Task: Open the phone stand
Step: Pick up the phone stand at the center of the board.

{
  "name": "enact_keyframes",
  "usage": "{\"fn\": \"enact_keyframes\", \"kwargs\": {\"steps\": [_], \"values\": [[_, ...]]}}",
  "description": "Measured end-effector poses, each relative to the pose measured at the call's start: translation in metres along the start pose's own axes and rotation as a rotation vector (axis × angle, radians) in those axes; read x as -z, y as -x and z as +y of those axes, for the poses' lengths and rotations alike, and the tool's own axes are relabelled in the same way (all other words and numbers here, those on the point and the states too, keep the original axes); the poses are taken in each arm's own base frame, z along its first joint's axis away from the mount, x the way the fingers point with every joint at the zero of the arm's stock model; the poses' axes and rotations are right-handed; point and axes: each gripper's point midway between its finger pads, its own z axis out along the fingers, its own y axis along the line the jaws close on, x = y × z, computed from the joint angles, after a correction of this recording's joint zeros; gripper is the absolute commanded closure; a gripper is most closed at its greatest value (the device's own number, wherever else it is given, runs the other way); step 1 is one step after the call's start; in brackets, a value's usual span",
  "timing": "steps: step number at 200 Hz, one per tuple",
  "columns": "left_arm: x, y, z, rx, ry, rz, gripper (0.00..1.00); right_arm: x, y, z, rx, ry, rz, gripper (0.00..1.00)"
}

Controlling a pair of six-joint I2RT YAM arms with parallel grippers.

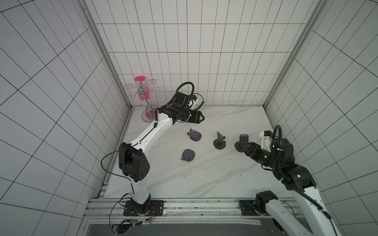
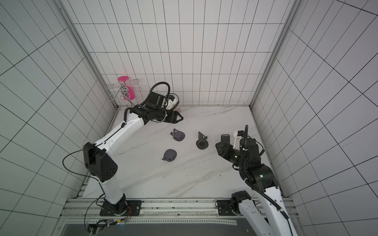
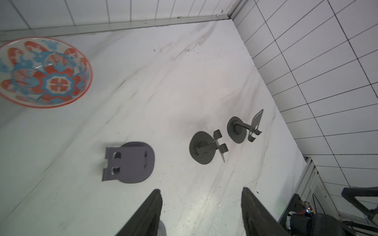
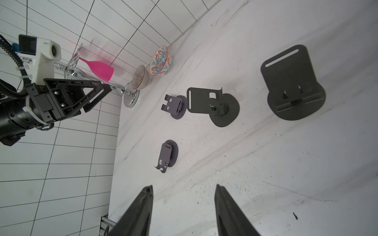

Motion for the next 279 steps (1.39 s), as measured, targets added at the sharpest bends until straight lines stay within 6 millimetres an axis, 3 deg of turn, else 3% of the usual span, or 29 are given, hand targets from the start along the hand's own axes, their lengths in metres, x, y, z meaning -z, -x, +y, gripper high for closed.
{"fn": "enact_keyframes", "kwargs": {"steps": [15, 34, 54, 70, 108, 142, 199, 255, 279], "values": [[-0.002, -0.022, 0.038, 0.079, 0.045, 0.010, 0.41, -0.013, -0.003, 0.011, 0.027, 0.032, 0.037, 0.47], [-0.018, -0.058, 0.076, 0.165, 0.094, 0.060, 0.41, -0.034, -0.018, 0.026, 0.076, 0.072, 0.120, 0.45], [-0.034, -0.090, 0.098, 0.212, 0.138, 0.086, 0.42, -0.061, -0.038, 0.042, 0.122, 0.100, 0.212, 0.44], [-0.041, -0.102, 0.110, 0.231, 0.172, 0.077, 0.44, -0.082, -0.053, 0.049, 0.144, 0.109, 0.273, 0.44], [-0.050, -0.077, 0.122, 0.217, 0.208, -0.026, 0.45, -0.128, -0.064, 0.065, 0.134, 0.172, 0.316, 0.45], [-0.075, -0.069, 0.136, 0.222, 0.216, -0.043, 0.46, -0.161, -0.075, 0.062, 0.116, 0.176, 0.358, 0.45], [-0.111, -0.085, 0.158, 0.254, 0.227, -0.003, 0.47, -0.168, -0.073, 0.068, 0.120, 0.209, 0.350, 0.44], [-0.122, -0.071, 0.151, 0.246, 0.166, -0.013, 0.58, -0.180, -0.075, 0.062, 0.109, 0.196, 0.363, 0.46], [-0.125, -0.071, 0.149, 0.246, 0.146, -0.006, 0.57, -0.180, -0.071, 0.061, 0.105, 0.195, 0.355, 0.46]]}}
